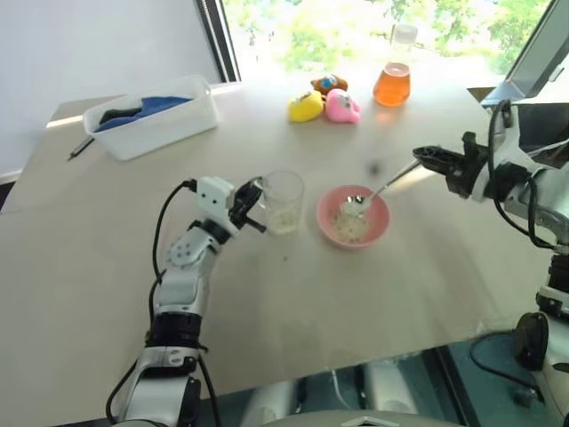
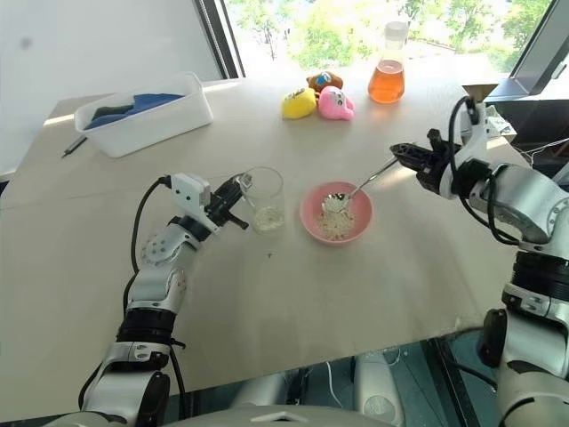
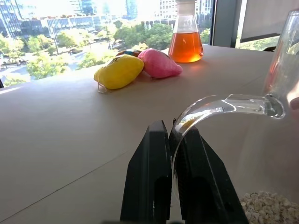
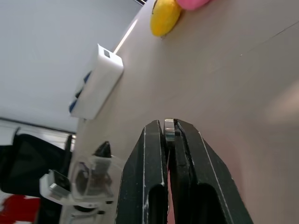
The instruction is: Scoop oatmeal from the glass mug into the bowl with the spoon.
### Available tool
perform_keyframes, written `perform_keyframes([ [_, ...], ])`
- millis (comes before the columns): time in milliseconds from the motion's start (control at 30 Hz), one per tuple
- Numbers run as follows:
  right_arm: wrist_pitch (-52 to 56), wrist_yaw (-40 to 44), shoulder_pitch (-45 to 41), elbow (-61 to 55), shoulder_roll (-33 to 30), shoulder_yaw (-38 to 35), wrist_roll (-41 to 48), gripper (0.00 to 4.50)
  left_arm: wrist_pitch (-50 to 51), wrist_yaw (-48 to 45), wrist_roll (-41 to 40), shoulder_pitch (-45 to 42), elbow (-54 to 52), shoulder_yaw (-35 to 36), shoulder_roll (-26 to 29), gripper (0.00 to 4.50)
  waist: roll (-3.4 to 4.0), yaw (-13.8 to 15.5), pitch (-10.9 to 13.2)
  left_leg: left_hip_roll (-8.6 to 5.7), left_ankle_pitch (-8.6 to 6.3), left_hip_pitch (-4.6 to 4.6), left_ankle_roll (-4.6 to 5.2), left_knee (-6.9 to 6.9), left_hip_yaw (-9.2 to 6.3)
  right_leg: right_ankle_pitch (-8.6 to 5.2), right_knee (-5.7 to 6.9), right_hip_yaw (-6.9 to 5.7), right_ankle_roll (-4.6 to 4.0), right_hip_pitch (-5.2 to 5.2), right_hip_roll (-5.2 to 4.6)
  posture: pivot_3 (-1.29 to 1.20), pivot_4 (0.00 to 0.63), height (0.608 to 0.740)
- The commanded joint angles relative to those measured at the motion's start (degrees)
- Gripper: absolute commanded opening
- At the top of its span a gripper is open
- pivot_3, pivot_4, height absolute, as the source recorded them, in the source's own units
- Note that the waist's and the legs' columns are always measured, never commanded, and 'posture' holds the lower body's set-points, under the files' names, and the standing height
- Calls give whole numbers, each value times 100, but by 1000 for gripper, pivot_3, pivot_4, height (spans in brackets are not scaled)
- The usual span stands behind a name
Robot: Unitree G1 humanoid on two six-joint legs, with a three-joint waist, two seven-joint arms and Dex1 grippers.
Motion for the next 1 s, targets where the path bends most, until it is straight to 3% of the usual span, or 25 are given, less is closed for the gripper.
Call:
perform_keyframes([
  [33, -59, 1022, -221, -779, -333, 431, -1037, 0, -36, 115, 164, 101, 114, 49, 81, 15, 0, 2, 0, 0, 0, -1, 0, 0, 0, 0, -1, 0, 0, 0, 0, 0, 150, 740],
  [433, -1452, 4510, -573, -2560, -1274, 2076, -4668, 0, -99, 145, 185, 134, 189, -10, 87, 15, -4, 33, -2, -3, 0, -3, 0, 1, -6, 0, -6, -7, 1, -2, 5, 0, 150, 740],
  [567, -1766, 5067, -505, -2650, -1402, 2248, -5310, 0, -109, 122, 176, 117, 235, -21, 89, 15, -7, 38, -4, -4, -1, -3, -1, 1, -8, 0, -7, -10, 1, -2, 5, 0, 150, 740],
  [667, -1454, 4846, -442, -2261, -1046, 1767, -4998, 0, -113, 111, 174, 107, 254, -31, 91, 15, -14, 38, -8, -3, -1, -1, -1, 1, -8, 0, -6, -8, 1, -1, -1, 0, 150, 740],
  [833, -791, 3513, -1087, -1262, 68, 574, -3172, 0, -133, 95, 201, 132, 263, -78, 102, 15, -16, 35, -9, -4, 0, 0, -2, 2, -8, 0, -4, -6, 1, -1, -5, 0, 150, 740],
  [1000, -695, 2253, -1642, -909, 837, 299, -1844, 0, -166, 143, 202, 183, 232, -85, 80, 15, -13, 35, -13, -1, 0, -1, -3, -3, -15, 0, -3, -9, 0, -5, -4, 0, 150, 740],
])
